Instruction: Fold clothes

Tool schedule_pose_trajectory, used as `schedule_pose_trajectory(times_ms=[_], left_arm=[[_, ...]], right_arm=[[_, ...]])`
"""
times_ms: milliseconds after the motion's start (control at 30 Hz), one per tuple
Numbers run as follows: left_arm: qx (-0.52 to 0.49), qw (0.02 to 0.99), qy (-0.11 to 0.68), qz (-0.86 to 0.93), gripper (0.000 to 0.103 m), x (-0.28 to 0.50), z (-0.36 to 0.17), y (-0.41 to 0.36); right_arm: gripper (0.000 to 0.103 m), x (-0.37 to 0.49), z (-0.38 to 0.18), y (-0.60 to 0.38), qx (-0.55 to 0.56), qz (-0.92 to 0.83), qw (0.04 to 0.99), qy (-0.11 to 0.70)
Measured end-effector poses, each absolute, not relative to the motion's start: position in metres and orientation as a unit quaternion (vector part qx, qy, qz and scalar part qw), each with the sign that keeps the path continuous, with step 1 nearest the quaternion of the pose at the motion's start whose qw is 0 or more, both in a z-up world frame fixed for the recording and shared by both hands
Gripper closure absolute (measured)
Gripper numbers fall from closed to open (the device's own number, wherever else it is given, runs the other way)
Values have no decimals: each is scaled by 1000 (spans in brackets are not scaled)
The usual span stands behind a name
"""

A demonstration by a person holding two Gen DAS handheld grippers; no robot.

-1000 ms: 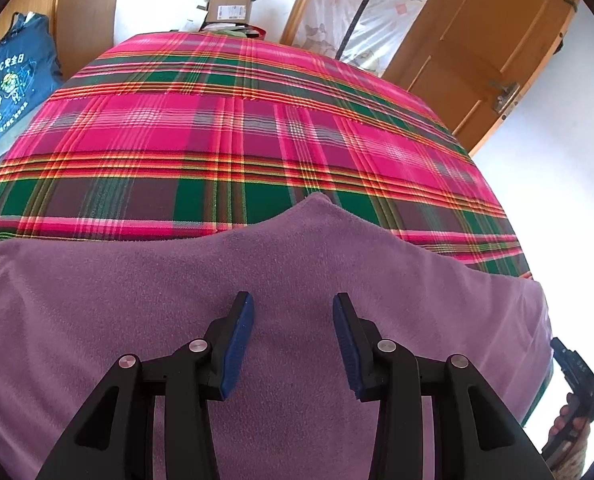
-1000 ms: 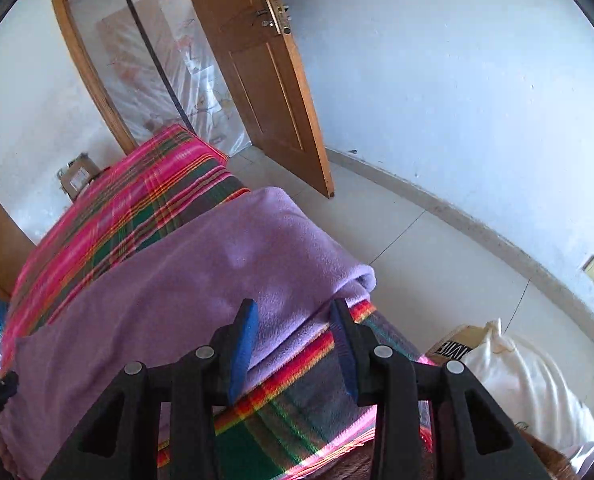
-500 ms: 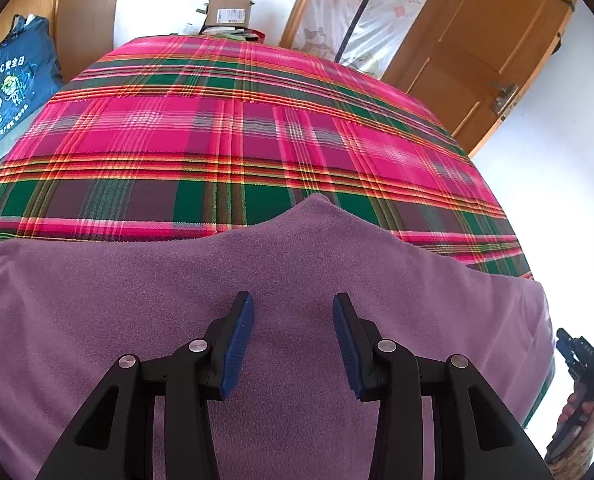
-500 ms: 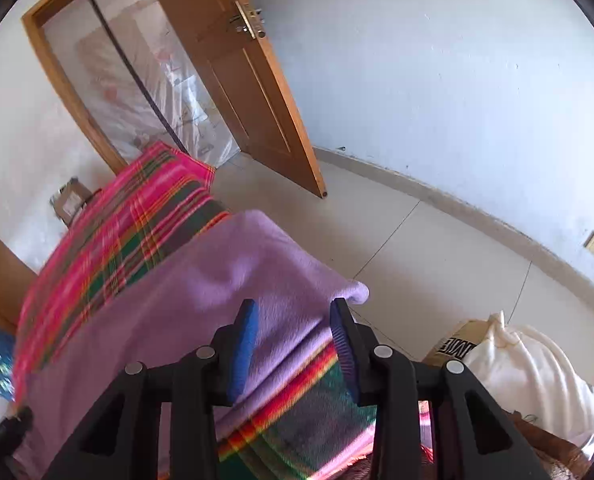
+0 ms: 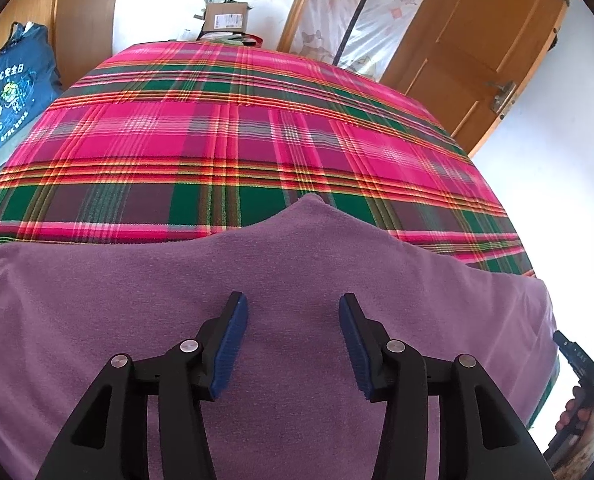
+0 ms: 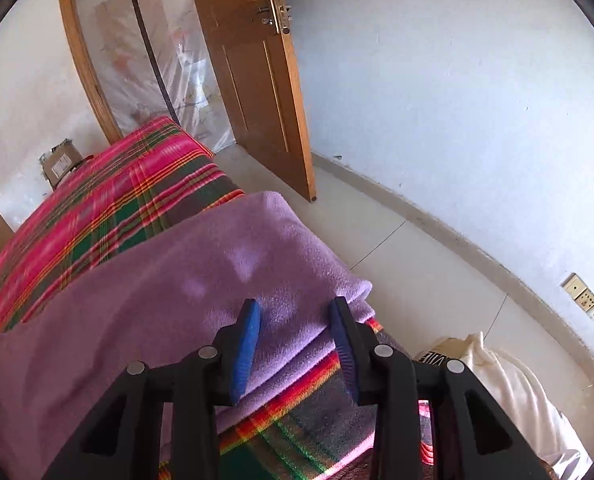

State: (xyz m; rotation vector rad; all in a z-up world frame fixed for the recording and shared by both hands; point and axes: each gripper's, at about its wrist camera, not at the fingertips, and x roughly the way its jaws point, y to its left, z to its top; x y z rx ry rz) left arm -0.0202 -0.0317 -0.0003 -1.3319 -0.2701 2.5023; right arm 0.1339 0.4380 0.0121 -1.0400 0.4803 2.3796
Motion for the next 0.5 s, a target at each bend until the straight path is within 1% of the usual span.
schedule_pose_trajectory(times_ms=[133, 200, 233, 267, 500], left_arm=[[-462, 148, -94, 869, 52, -21, -1, -32], [-463, 148, -95, 869, 52, -21, -1, -32], [-463, 148, -95, 869, 52, -21, -1, -32], [-463, 148, -95, 869, 52, -21, -1, -32], [-466, 149, -98, 867, 52, -22, 0, -32]], right_arm=[[66, 133, 11, 432, -382, 874, 257, 154], [75, 134, 11, 434, -380, 874, 260, 153], [88, 135, 12, 436, -379, 874, 262, 155], [97, 135, 12, 437, -379, 874, 262, 157], [99, 141, 18, 442, -366, 875, 265, 174]])
